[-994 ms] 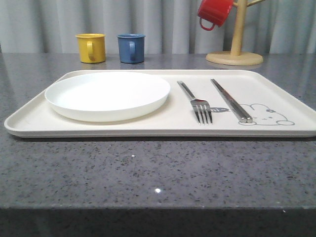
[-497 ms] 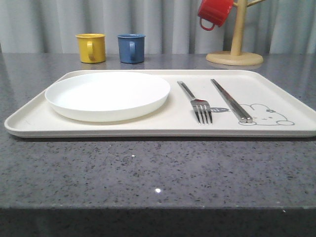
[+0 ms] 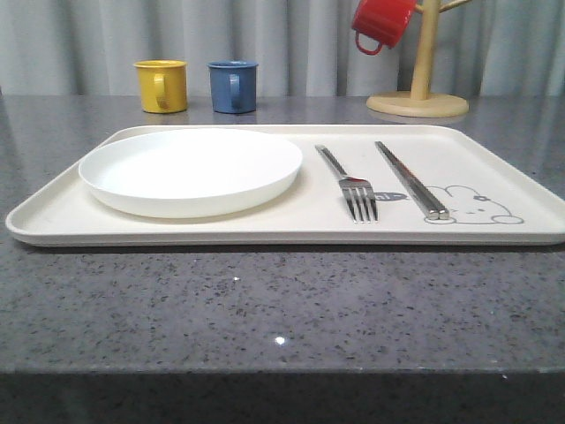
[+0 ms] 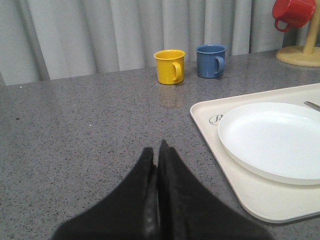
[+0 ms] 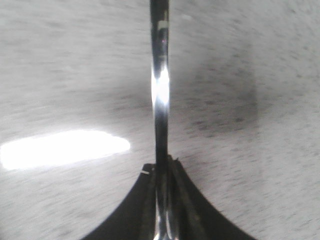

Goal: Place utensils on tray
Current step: 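Reach the right gripper down and grasp the spoon, then place the spoon on the tray beside the chopsticks and release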

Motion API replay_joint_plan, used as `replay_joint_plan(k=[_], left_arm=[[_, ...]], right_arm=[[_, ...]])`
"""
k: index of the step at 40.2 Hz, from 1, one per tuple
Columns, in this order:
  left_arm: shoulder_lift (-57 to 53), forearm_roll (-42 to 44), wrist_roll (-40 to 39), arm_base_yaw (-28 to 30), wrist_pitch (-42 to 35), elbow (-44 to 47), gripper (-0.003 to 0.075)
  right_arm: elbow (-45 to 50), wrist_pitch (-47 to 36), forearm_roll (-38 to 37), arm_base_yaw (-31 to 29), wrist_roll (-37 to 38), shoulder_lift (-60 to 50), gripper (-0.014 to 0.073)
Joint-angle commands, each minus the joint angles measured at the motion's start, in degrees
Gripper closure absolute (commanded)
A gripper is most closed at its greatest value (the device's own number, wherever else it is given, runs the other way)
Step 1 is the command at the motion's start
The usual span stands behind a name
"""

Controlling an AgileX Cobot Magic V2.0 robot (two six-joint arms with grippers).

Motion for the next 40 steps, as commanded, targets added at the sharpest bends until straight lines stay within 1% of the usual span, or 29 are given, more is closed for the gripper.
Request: replay_joint_plan(k=[1,6,11,15,23,35,37,40], left_arm=[[0.6,-0.6,-0.3,-0.3,-4.8,-1.6,0.0738],[0.6,-0.6,-0.3,-0.3,-4.8,-1.6,0.0738],[0.6,-0.6,-0.3,-0.3,-4.8,-1.6,0.0738],[0.6,-0.6,-0.3,-0.3,-4.8,-1.6,0.0738],[0.6,-0.6,-0.3,-0.3,-4.8,-1.6,0.0738],[0.6,-0.6,-0.3,-0.3,-4.8,-1.6,0.0738],[0.6,-0.6,-0.3,-0.3,-4.8,-1.6,0.0738],[0.6,-0.6,-0.3,-0.3,-4.8,-1.6,0.0738]], right_arm=[[-1.3,6.2,0.4,4.7,2.7,-4.1,0.0585],[-1.3,6.2,1.4,12.2,6.3,-4.4,0.0585],[-1.3,5.4,2.9,18.8,8.3,-3.6,0.0585],[-1.3,4.4,2.9,22.0,10.6,-2.0,0.0585],[-1.3,3.5,2.9,23.0,14.3,2.4,0.0585],[-1.3,2.8,2.6,23.0,15.1,6.1,0.0582],[-1.3,2.7,2.6,23.0,15.1,6.3,0.0564],[-1.3,2.7,2.6,23.0,15.1,6.4,0.0504]])
